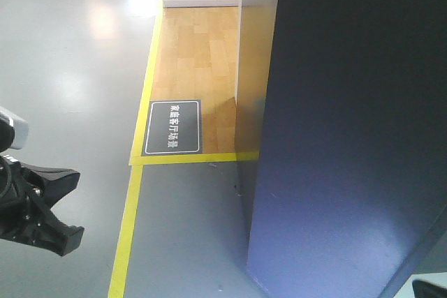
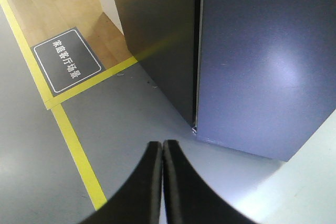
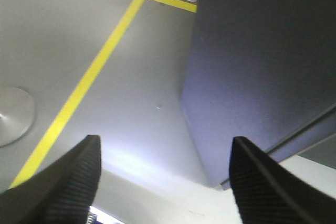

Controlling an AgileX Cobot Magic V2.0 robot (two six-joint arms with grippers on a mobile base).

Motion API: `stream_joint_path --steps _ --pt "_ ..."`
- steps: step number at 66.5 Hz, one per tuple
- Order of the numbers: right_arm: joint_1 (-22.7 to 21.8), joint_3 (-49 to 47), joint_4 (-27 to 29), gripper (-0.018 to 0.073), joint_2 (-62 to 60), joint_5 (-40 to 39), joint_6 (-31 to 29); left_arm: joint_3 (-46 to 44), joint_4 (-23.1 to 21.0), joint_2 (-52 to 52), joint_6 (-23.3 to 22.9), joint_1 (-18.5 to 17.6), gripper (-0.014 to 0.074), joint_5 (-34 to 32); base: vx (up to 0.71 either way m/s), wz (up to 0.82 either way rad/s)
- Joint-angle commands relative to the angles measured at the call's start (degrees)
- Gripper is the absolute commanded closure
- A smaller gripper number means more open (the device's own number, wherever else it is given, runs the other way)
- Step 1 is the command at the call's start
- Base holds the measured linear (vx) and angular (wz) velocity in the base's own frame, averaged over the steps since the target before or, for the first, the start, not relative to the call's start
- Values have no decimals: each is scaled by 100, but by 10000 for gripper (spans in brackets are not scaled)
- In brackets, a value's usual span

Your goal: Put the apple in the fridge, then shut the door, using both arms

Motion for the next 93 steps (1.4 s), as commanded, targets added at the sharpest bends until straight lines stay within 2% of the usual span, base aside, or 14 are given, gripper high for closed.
stream_joint_path --steps 1,17,23,29,35,43,51,65,93 --pt "-2 -131 -205 188 294 -615 36 -132 39 -70 -77 1 603 -335 0 0" --pt "-2 -150 -205 502 777 -1654 142 -132 39 -70 -77 1 603 -335 0 0" --pt "-2 -242 -244 576 1063 -1788 156 -132 39 -70 -77 1 603 -335 0 0" --pt "-2 -426 -430 570 1401 -1856 251 -132 39 -70 -77 1 603 -335 0 0" --pt "-25 -694 -928 569 1688 -1849 576 -132 39 -70 -77 1 603 -335 0 0" --pt "-393 -1078 -1386 563 1998 -1654 863 -132 39 -70 -77 1 603 -335 0 0" --pt "-1058 -1406 -1289 562 2296 -1592 614 -132 39 -70 -77 1 603 -335 0 0" --pt "-2092 -1687 -1070 562 2500 -2378 409 -132 39 -70 -77 1 603 -335 0 0" --pt "-2755 -1700 -916 562 3193 -4044 450 -132 39 -70 -77 1 603 -335 0 0"
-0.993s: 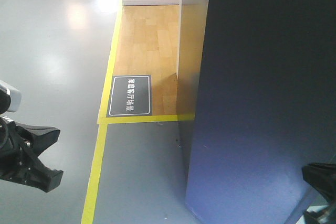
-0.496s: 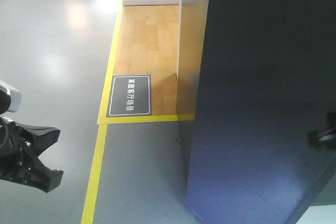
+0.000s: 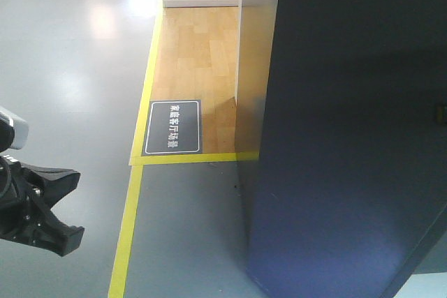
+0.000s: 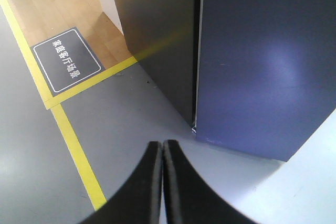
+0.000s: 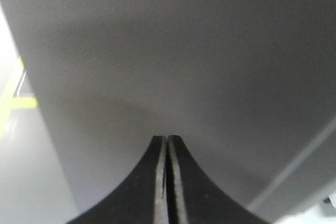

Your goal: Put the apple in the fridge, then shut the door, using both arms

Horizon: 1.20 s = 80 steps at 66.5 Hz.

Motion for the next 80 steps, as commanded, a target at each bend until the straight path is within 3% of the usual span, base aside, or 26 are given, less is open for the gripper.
stream_joint_path --steps 1,25,80 --pt "-178 -198 4 562 131 -851 -17 -132 34 -70 -63 1 603 -341 0 0" --pt "-505 -243 79 562 916 -2006 -10 -132 34 -70 -63 1 603 -348 0 0" --pt "-505 -3064 85 562 3650 -1858 -10 -132 34 -70 -63 1 603 -343 0 0"
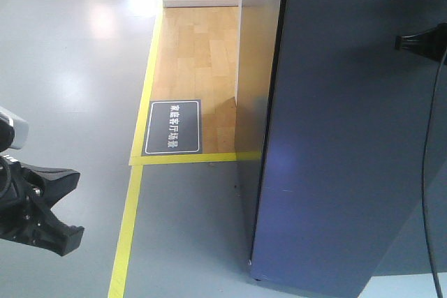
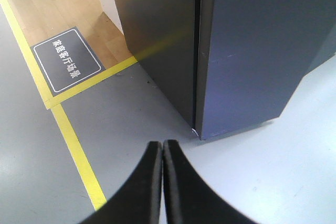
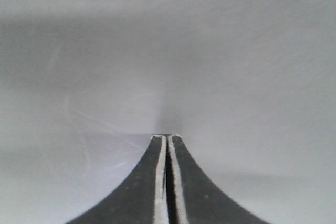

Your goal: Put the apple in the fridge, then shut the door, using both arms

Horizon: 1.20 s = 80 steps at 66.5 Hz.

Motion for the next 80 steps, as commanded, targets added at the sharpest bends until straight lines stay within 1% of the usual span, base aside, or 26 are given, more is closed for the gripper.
stream_joint_path --steps 1,14,25,36,47,54,65,69,80 --pt "-38 -536 -42 562 74 -510 -10 -132 34 -70 -63 1 603 -343 0 0" --pt "-38 -934 -47 562 391 -377 -44 -132 34 -70 -63 1 603 -343 0 0" --pt "-38 -940 -144 562 409 -471 -72 -132 34 -70 -63 1 603 -343 0 0" --pt "-38 -940 -107 562 428 -627 -61 -132 34 -70 -63 1 603 -343 0 0" --pt "-38 -940 -107 562 416 -481 -54 -132 34 -70 -63 1 603 -343 0 0" --pt "-38 -940 -97 562 343 -70 -54 -132 34 -70 -63 1 603 -343 0 0" --pt "71 -926 -63 562 26 993 -59 -132 34 -70 -63 1 603 -343 0 0" --pt "121 -742 -77 562 -187 1130 -92 -132 34 -70 -63 1 603 -348 0 0" --pt "285 408 -160 562 -999 842 -124 -132 34 -70 -63 1 603 -349 0 0"
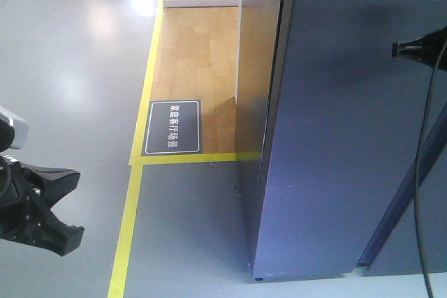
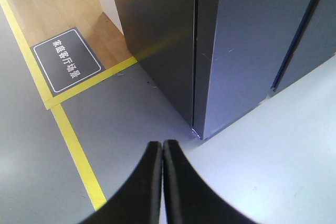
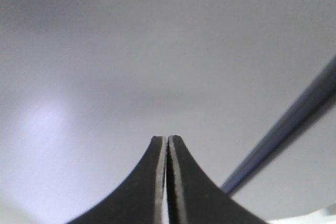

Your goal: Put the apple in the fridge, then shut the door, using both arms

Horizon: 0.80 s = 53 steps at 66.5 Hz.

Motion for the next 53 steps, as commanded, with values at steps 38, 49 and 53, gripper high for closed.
stream_joint_path --steps 38,49,53 --pt "1543 3043 242 562 -3613 1957 155 -132 34 -70 -63 1 603 -349 0 0" --pt "1850 3425 256 562 -4330 2808 239 -132 34 -70 -63 1 603 -349 0 0" --pt "1857 3601 266 562 -4646 2925 246 -132 34 -70 -63 1 603 -349 0 0"
